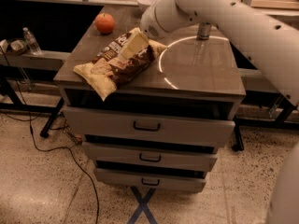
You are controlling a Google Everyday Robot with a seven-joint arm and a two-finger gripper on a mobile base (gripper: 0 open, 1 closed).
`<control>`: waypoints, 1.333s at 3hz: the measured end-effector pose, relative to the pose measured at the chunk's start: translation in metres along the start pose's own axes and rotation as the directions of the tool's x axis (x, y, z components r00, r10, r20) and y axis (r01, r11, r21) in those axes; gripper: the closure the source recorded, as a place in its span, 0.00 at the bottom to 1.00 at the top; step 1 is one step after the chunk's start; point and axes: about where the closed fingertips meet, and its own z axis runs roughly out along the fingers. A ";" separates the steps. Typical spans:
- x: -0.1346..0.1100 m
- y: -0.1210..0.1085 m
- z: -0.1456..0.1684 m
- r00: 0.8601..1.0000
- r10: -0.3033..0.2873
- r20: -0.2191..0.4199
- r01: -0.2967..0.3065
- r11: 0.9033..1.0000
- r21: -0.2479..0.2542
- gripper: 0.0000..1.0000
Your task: Move brown chip bag near redbull can
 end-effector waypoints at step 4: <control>0.039 -0.010 -0.009 0.955 0.295 0.042 -0.296 0.954 0.049 0.78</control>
Offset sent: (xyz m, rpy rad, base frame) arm 0.0322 -0.0304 -0.0748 0.1677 0.2488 -0.2282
